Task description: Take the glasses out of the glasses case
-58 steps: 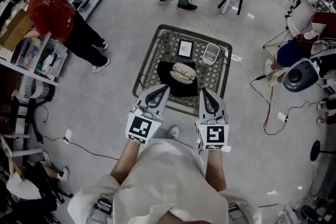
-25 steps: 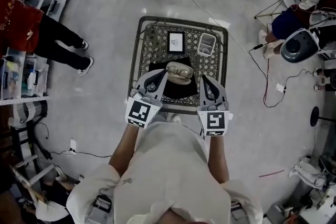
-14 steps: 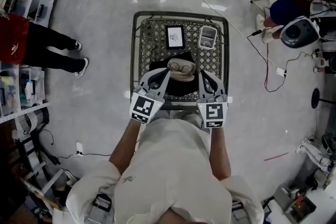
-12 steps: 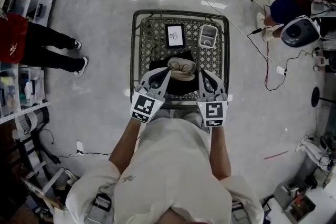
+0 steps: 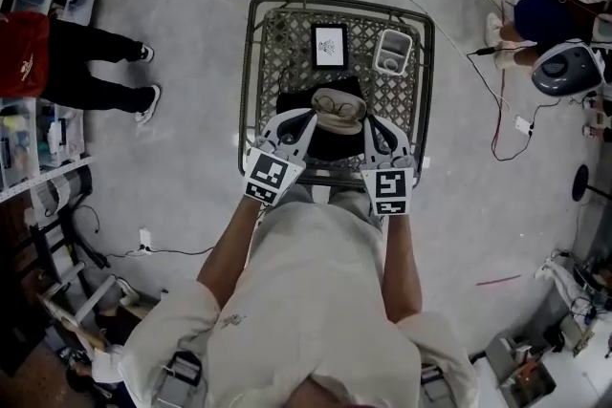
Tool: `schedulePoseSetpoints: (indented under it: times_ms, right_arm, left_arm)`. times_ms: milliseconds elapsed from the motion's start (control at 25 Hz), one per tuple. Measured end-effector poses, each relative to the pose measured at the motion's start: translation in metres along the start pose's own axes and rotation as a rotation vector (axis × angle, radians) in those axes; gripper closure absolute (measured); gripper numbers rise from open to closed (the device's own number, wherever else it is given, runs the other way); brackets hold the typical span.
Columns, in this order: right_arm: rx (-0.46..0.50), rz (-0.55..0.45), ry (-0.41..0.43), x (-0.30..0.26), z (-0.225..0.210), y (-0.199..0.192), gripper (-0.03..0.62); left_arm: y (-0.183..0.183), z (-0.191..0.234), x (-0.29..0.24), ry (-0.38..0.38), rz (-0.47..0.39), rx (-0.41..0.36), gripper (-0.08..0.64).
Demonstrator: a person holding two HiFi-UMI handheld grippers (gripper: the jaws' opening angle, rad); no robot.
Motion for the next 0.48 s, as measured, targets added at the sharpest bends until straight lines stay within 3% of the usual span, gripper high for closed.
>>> schedulePoseSetpoints:
  times_ms: [480]
  right_arm:
    - [0.030, 0.114, 0.136, -0.034, -0.015, -0.034, 0.586]
  left_arm:
    - [-0.026, -0.008, -0.020, 0.050, 0.104, 0.062, 0.548]
Point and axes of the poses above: the fingertips, and each gripper's own axes: x backward along the fingers, z to its left, y out of its top, the point moved 10 cm from there along x, backward along the fingers, and after that the axes turned 7 degrees about -x, right-handed, at the moved point
